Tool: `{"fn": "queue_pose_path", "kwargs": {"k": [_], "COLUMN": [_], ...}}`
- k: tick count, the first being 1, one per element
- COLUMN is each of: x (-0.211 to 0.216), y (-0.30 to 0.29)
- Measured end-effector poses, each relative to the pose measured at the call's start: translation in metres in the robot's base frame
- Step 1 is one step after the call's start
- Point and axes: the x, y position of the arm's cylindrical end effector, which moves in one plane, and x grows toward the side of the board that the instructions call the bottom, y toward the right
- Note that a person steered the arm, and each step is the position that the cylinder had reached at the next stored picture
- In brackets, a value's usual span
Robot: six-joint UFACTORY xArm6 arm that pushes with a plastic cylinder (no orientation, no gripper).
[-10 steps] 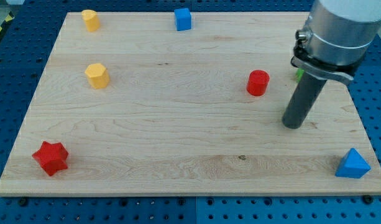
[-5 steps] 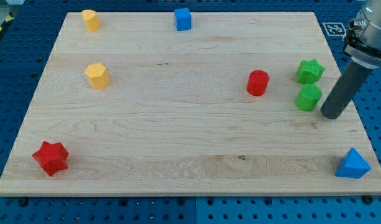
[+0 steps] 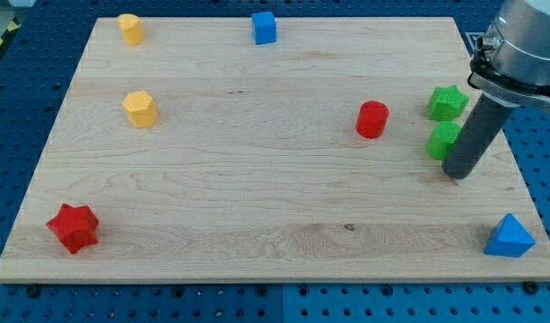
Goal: Move the green circle close to the green star
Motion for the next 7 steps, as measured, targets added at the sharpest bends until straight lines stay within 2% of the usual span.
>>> {"fn": "queue_pose_path", "kwargs": {"k": [4,7], "x": [-0.037,-0.038], "y": [0.007,-0.009]}}
